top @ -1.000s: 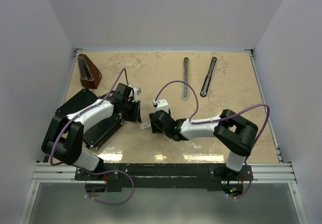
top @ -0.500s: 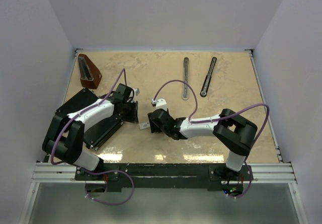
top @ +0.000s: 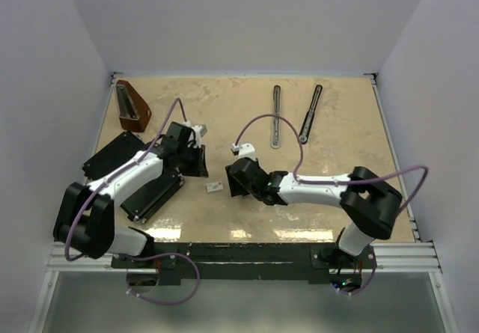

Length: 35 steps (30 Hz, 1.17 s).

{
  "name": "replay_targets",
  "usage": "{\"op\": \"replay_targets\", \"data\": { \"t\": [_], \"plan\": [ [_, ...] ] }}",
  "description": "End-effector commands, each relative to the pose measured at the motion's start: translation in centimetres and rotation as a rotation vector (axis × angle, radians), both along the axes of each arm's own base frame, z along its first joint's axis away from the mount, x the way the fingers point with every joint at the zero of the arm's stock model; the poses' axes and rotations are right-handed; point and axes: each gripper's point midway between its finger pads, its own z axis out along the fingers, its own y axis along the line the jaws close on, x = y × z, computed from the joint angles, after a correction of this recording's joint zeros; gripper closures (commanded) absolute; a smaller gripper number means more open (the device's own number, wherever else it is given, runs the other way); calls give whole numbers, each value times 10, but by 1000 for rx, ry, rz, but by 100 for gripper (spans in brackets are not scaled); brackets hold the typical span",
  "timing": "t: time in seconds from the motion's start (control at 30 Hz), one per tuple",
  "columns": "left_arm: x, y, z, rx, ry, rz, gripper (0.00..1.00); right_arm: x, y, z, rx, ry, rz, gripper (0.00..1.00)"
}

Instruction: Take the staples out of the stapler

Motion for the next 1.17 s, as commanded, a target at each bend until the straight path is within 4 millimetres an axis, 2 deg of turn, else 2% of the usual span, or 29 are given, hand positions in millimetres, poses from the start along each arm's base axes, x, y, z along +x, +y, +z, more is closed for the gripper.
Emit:
{"op": "replay_targets", "data": {
  "t": [0.0,0.03,0.07,0.1,0.13,0.17,0.2,0.23,0.27,0.3,0.33,0.37,0.4,0.43,0.47,0.57,0.73,0.9,1.0,1.13],
  "plan": [
    [26,-14,76,-129,-283,-12,73,4,-20,68,66,-89,-60,38],
    [29,-13,91,-144,-337,2,73,3,-24,82,90,-107,-63,37],
    [27,-10,118,-178,-432,11,71,2,-29,106,144,-143,-70,37],
    [31,-11,140,-213,-519,15,68,0,-32,121,180,-164,-72,36],
    [28,-9,157,-238,-581,13,66,-1,-37,135,207,-187,-79,31],
    [26,-8,174,-261,-643,16,63,-3,-44,163,269,-230,-88,26],
    [19,-4,203,-306,-748,16,56,-4,-48,175,294,-247,-94,21],
    [15,-1,218,-319,-803,12,53,-5,-53,186,307,-263,-96,2],
    [6,4,239,-340,-874,14,48,-6,-57,203,330,-293,-92,1],
    [4,9,251,-346,-918,34,42,-9,-64,223,364,-325,-96,1],
    [1,13,259,-355,-951,50,36,-11,-70,230,362,-336,-95,1],
    [-2,17,266,-364,-980,66,31,-12,-73,246,373,-362,-83,1],
    [-6,24,277,-372,-1024,100,21,-15,-77,257,387,-380,-78,1],
    [-7,27,282,-381,-1038,115,16,-15,-79,265,390,-391,-75,1],
    [-10,29,286,-389,-1054,123,0,-16,-81,277,397,-404,-68,1],
    [-13,30,292,-392,-1073,121,0,-18,-84,292,418,-408,-73,1],
    [-21,18,286,-405,-1052,24,0,-24,-72,300,507,-377,-46,1],
    [-30,19,290,-422,-1061,9,0,-25,-63,294,530,-361,-30,1],
    [-34,19,298,-432,-1093,-3,0,-29,-50,296,549,-351,29,1],
    [-35,17,303,-442,-1102,-15,0,-29,-46,299,559,-364,55,1]
  ]
}}
